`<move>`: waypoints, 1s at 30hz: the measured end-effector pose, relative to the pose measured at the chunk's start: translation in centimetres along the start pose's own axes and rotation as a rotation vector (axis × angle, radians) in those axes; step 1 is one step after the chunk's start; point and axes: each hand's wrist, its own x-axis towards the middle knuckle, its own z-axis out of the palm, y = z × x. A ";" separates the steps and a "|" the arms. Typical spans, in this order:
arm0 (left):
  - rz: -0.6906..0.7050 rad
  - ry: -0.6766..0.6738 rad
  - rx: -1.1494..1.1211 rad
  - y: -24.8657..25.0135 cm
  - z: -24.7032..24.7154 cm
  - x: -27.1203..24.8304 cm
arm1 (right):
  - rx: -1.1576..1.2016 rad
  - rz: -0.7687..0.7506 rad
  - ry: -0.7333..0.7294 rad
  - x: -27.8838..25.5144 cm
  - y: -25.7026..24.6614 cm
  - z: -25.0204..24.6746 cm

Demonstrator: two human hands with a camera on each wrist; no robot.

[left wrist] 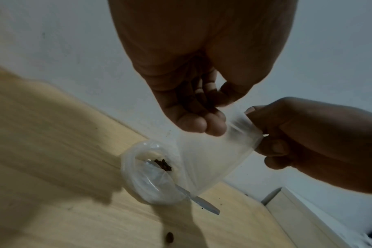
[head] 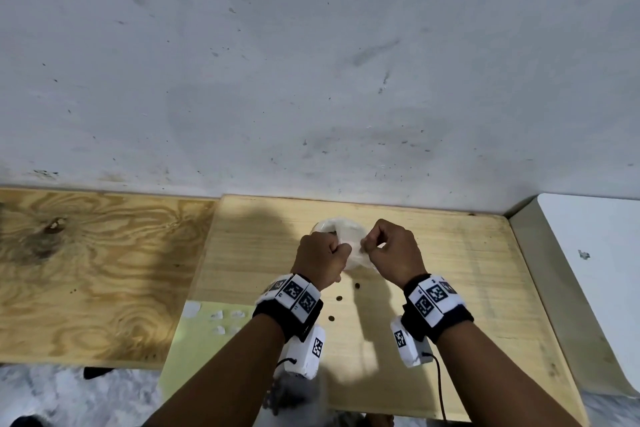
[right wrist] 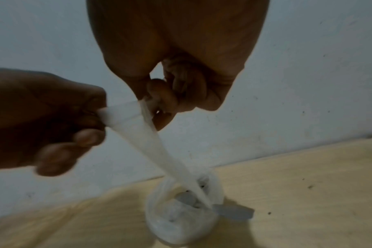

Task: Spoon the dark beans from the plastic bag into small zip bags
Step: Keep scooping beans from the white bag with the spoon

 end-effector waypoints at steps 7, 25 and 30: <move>0.181 0.110 0.255 -1.2 0.8 0.3 | 0.174 0.024 -0.055 0.8 0.1 -1.0; 0.324 -0.048 0.413 -2.5 1.5 0.7 | -0.035 -0.151 -0.209 2.2 1.8 -0.6; 0.317 -0.072 0.378 -2.9 1.8 0.6 | 0.001 -0.112 -0.266 2.5 2.1 -0.3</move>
